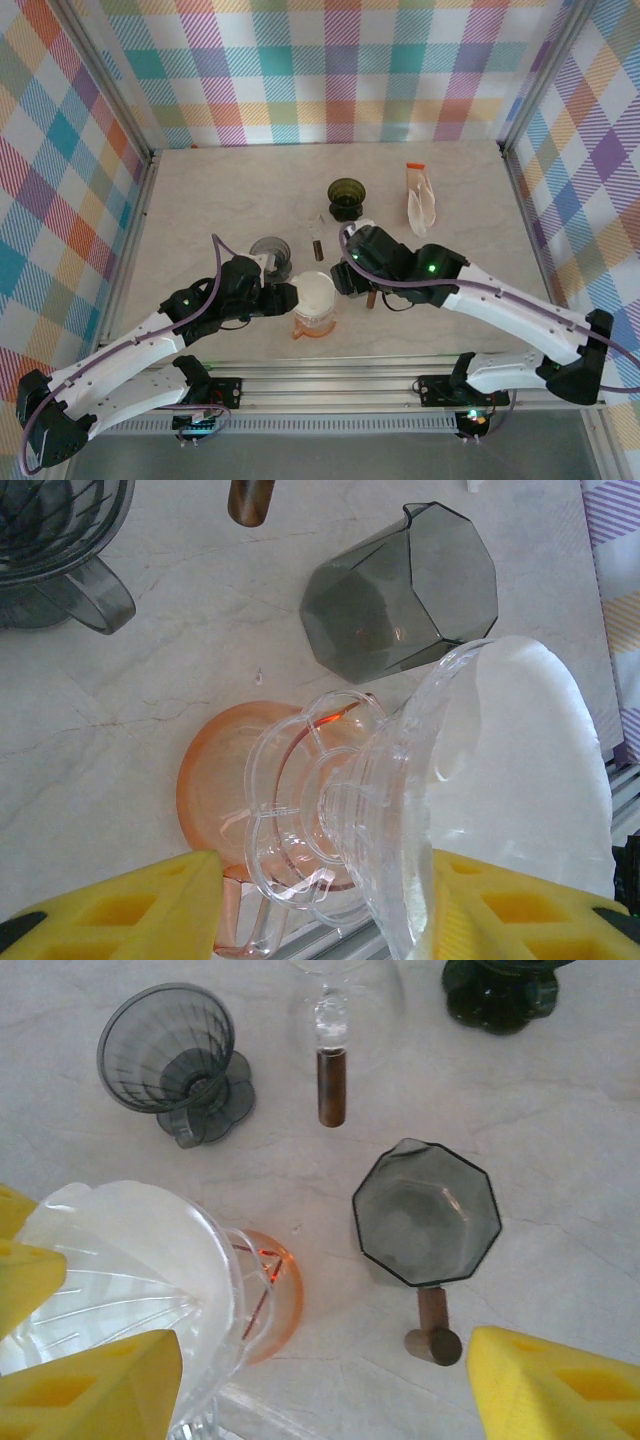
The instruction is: Place the coffee filter in the dripper
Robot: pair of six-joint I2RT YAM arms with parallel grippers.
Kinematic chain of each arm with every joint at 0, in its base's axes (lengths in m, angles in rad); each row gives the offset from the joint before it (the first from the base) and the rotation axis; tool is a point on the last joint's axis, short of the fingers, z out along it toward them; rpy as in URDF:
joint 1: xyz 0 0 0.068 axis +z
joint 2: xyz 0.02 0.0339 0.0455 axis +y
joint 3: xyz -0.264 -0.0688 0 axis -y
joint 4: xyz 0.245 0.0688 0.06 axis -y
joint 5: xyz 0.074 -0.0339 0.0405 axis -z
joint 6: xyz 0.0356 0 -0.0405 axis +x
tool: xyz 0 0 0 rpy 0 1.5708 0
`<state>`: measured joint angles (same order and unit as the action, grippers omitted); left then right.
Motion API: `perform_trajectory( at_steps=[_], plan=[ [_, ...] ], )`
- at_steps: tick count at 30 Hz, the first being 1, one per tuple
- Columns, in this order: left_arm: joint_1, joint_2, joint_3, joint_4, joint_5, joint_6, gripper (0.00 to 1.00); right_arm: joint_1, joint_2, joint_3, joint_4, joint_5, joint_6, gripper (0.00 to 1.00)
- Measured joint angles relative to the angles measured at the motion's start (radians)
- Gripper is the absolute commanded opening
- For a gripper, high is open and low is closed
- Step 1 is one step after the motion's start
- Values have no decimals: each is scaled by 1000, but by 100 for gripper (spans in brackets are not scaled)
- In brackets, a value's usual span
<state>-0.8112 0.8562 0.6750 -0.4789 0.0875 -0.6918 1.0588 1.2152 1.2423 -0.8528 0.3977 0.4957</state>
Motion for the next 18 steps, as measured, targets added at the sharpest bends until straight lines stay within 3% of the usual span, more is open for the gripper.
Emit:
perform_trajectory(
  at_steps=[18],
  plan=[
    [0,-13,1,-1,-2,0,67,0,-56,-59,23,41,26,76]
  ],
)
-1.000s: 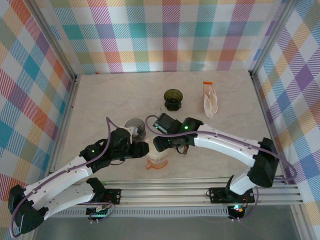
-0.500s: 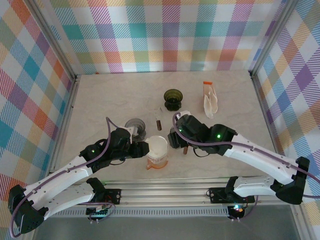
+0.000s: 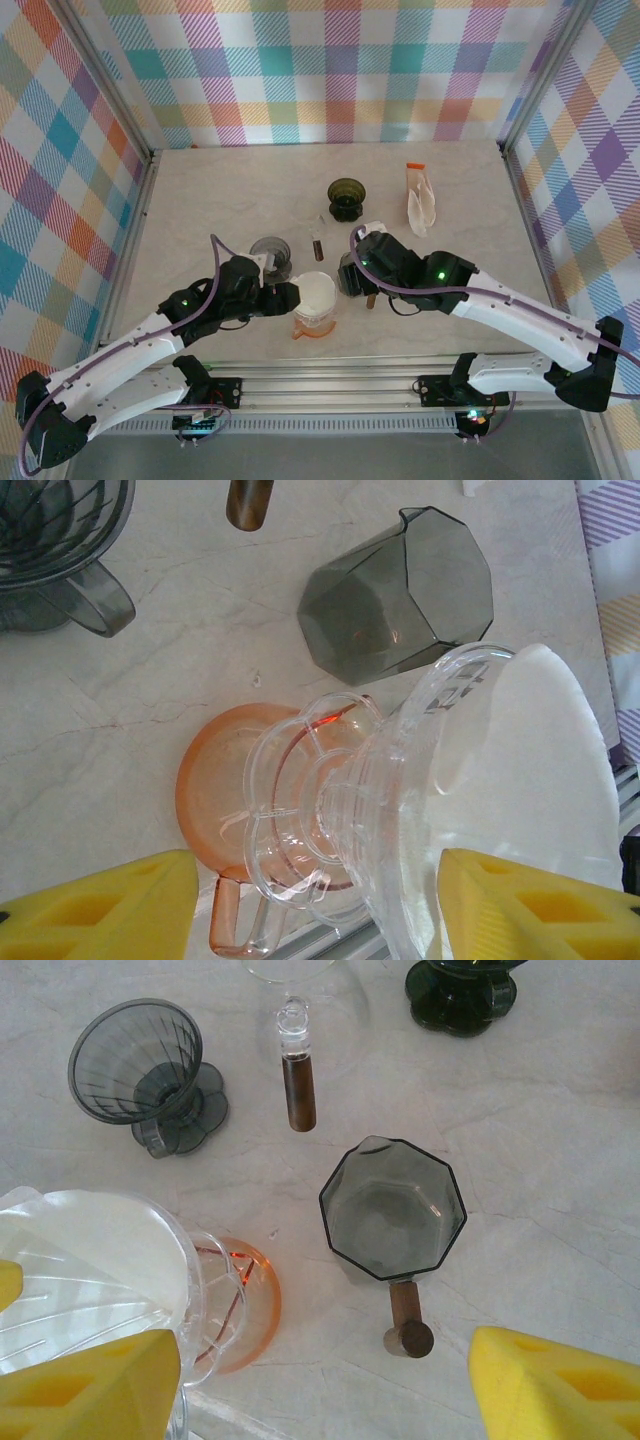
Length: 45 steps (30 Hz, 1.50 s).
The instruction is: Place the coffee filter in the dripper
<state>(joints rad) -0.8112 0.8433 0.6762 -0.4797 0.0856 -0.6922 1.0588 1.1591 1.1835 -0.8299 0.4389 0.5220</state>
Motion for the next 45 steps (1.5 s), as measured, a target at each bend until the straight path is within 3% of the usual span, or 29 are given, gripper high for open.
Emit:
perform_trajectory(
  at_steps=[11,18,27,35,45],
  plan=[
    [0,-41,34,-16,2,-3,71,0,-29,-5,5,21,10,77],
    [0,-172,62,-34,-59,-3,70,-8,-57,-73,18,43,26,76],
    [0,-314,20,-147,-204,-44,68,-249,-129,-314,93,-199,30,75],
    [0,-360,-118,-236,-219,-112,68,-270,-58,-375,181,-322,-41,77],
    [0,-351,-213,-224,-199,-171,66,-299,121,-385,288,-346,-116,65]
  ],
)
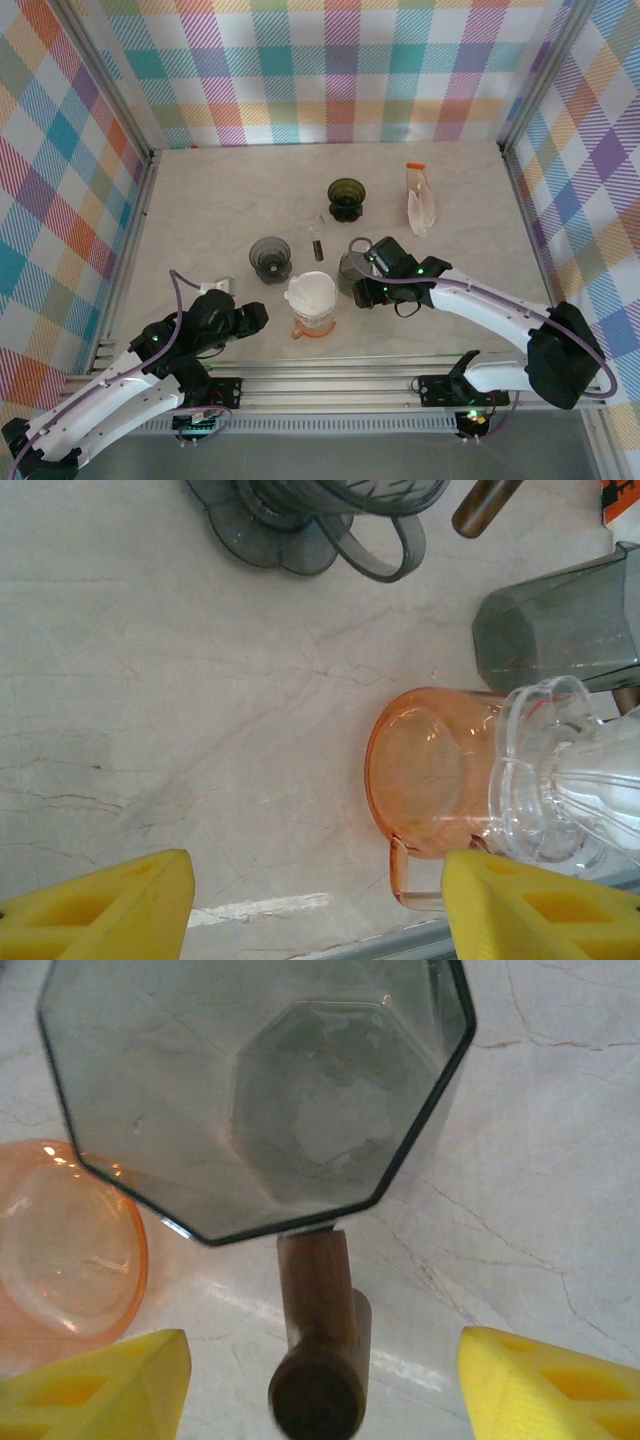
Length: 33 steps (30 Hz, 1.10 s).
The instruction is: Place the coffee filter in the dripper
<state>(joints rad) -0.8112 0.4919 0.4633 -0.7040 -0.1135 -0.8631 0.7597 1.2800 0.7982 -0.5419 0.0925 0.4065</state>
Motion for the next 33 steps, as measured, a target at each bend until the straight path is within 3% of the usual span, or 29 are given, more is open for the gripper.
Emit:
perform_trajectory(
  at_steps=[4,12,21,28,33],
  plan=[
    [0,21,-18,15,8,-10,66,-1,41,0,19,5,-7,59],
    [0,51,-36,70,19,-13,66,-1,64,0,34,38,-15,33],
    [1,111,-75,160,51,-12,65,-1,53,-3,10,117,14,22],
    [2,259,-78,261,130,20,65,-2,-9,-34,-50,181,67,20],
    [2,311,-78,284,198,67,60,-17,-52,-53,-89,204,87,20]
  ],
)
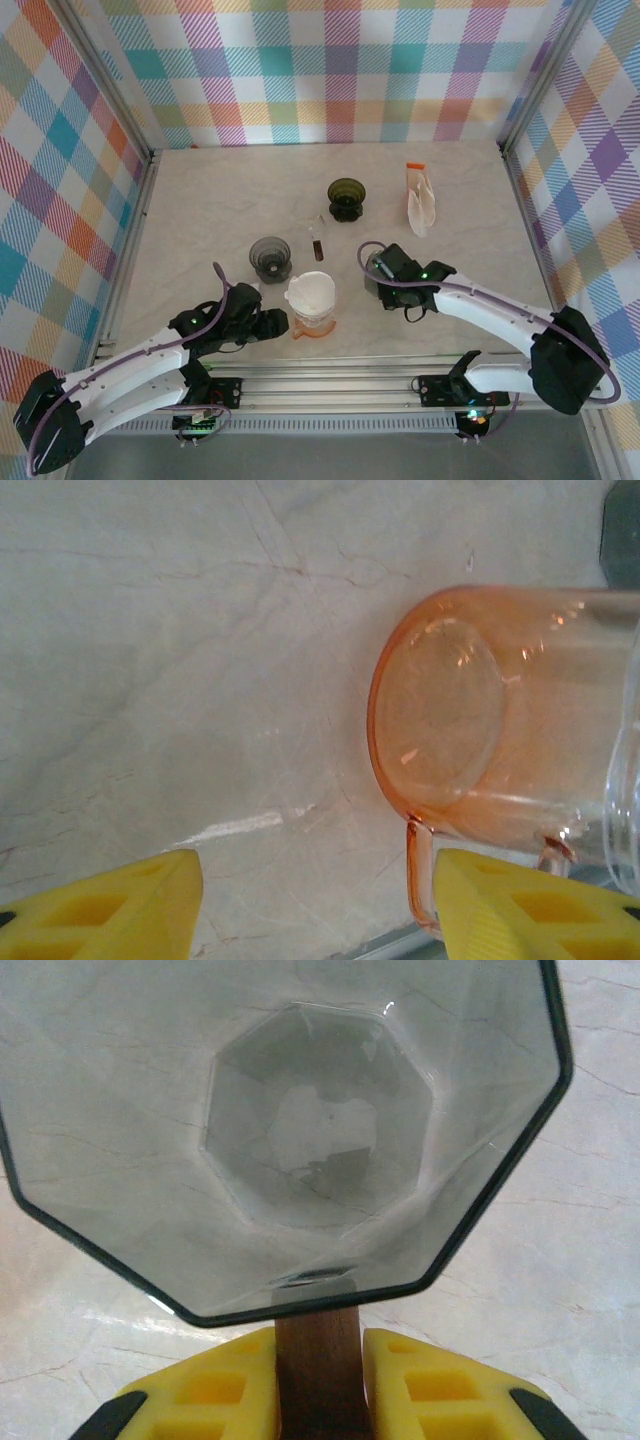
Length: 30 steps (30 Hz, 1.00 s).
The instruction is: Place the coffee filter in the dripper
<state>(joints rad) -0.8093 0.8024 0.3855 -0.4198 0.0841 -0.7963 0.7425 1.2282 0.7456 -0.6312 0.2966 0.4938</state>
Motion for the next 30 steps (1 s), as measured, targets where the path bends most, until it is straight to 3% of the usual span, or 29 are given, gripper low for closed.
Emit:
perform_trajectory(
  at_steps=[5,10,15,21,26,30],
  plan=[
    [-1,-12,-8,9,40,19,51,-22,-31,-5,-28,11,1,20],
    [-2,-23,-16,-3,63,37,67,-35,-55,-14,-47,11,0,20],
    [-8,-155,-16,-45,65,57,66,-44,-80,-26,-48,11,0,20],
    [-118,-229,-56,0,26,61,61,-62,-93,-40,-52,10,0,20],
    [-214,-180,-74,40,-63,73,62,-77,-111,-40,-59,10,0,20],
    [-238,-133,-74,76,-123,88,59,-90,-122,-40,-74,10,3,20]
  ],
)
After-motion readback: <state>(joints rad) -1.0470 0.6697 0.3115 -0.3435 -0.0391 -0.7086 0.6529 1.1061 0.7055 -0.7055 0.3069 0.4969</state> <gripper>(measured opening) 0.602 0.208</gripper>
